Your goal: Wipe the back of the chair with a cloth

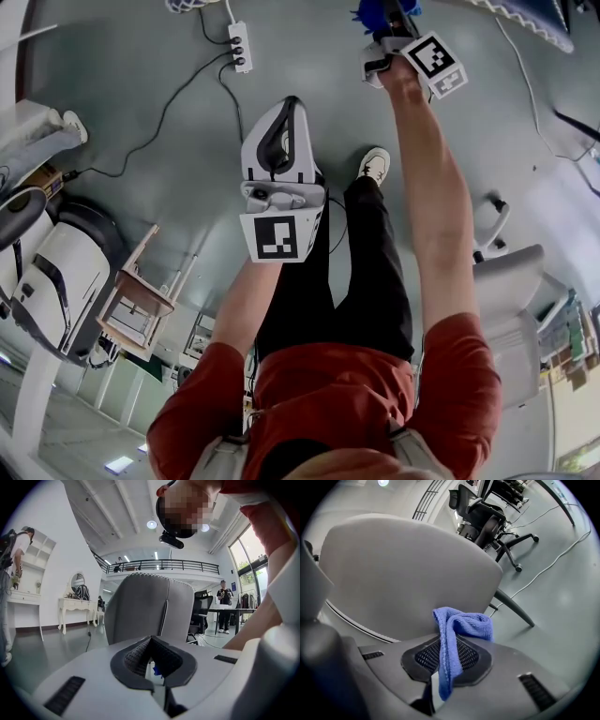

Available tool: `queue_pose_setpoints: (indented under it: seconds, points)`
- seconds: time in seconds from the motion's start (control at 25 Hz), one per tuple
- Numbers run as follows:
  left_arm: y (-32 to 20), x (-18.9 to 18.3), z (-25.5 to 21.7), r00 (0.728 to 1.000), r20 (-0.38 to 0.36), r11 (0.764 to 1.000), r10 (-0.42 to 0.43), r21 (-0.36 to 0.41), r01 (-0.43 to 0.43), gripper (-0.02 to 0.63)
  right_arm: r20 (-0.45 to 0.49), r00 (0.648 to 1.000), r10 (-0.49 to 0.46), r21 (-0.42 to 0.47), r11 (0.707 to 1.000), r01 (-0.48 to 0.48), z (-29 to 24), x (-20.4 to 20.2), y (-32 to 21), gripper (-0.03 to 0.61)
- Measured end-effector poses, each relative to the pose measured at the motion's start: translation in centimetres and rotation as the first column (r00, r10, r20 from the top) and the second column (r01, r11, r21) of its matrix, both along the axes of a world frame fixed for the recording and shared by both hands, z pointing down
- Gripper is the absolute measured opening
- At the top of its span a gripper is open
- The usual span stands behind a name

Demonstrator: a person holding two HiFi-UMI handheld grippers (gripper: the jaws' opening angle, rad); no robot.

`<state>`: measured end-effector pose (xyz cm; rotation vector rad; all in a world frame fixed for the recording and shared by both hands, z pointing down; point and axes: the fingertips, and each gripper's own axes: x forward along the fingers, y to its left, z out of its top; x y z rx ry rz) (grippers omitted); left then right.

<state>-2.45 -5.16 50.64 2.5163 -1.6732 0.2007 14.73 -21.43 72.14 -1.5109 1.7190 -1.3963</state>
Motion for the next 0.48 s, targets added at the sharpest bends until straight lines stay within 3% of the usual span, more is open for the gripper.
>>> queue_pose_setpoints:
  seconds: [0.48]
  points:
    - [0.9, -0.1, -1.8, 1.0, 0.005, 1.0, -0.002, 0.005, 0.002, 0.009, -0.032, 0.996, -0.084, 0.024, 0.996, 0.085, -3.9, -1.3, 0.6, 0.054]
